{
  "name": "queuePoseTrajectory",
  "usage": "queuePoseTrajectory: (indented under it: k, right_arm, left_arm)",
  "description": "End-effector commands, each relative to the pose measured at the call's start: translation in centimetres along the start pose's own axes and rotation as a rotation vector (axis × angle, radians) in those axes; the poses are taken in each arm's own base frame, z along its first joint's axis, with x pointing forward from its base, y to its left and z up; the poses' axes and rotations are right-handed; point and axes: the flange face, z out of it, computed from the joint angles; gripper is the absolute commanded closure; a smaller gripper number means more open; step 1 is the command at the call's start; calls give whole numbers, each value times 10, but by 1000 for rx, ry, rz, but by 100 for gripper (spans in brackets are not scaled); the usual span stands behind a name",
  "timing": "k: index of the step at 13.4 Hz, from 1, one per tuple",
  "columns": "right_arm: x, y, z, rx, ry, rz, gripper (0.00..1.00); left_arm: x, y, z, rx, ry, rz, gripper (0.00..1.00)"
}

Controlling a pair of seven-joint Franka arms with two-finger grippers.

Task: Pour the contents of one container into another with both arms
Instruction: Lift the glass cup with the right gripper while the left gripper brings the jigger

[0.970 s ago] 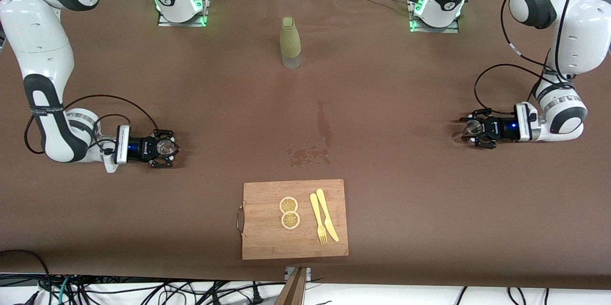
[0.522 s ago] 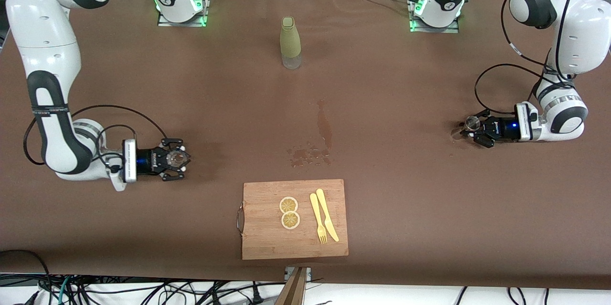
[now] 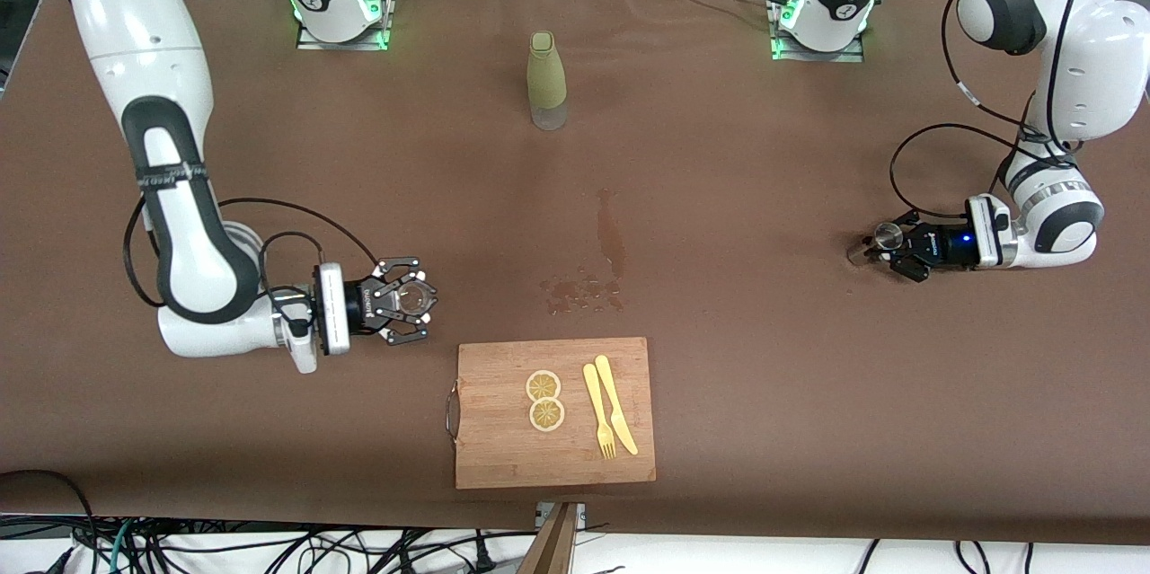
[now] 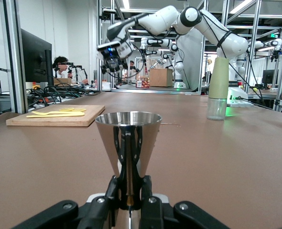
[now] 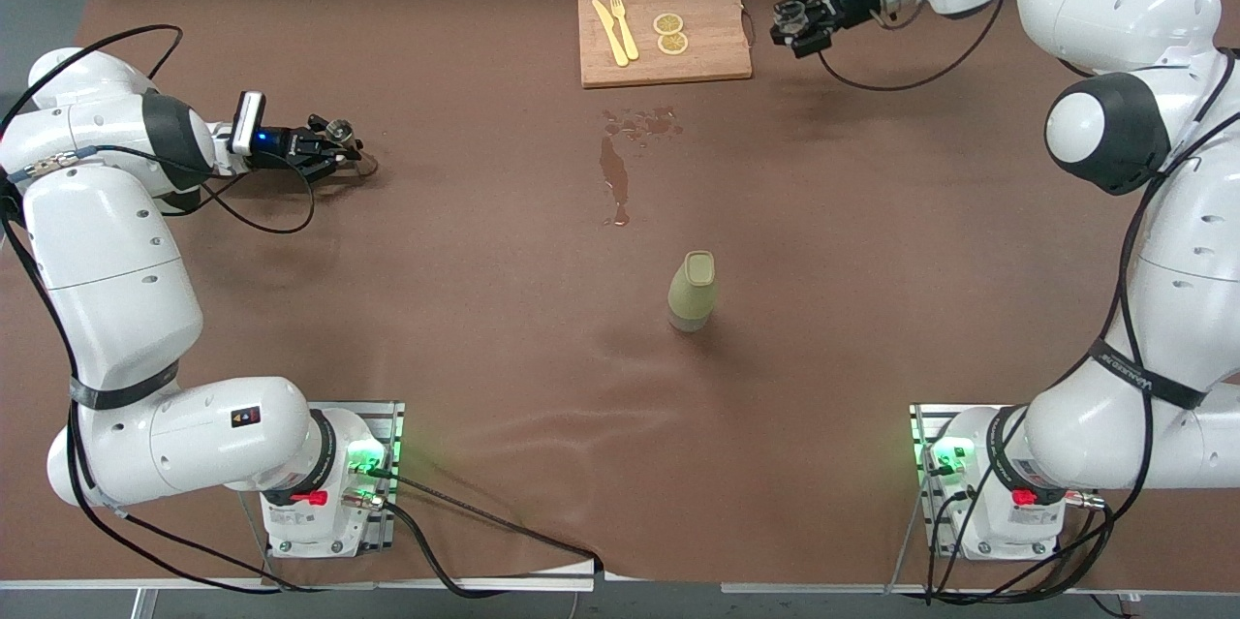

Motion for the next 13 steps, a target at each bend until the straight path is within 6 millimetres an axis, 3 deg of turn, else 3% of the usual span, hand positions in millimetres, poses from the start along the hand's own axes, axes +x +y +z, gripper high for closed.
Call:
queuePoseTrajectory:
  k: [1,5,10,13]
  right_arm:
    - [48,-11,29,-55,-87,50,100]
    - [94,-22,71,-127,-126,87,100]
    - [113,-24,102,-235,-180,56,100]
    - [123,-27,105,-268,-209,21,100]
  left_arm:
    - [14,-25,35,-66,-1,94,100]
    - [44,-63,129,-164,50,37,100]
    - [84,-102,260,-195,-42,0,100]
    - [94,-105,339,-150,-13,-29,100]
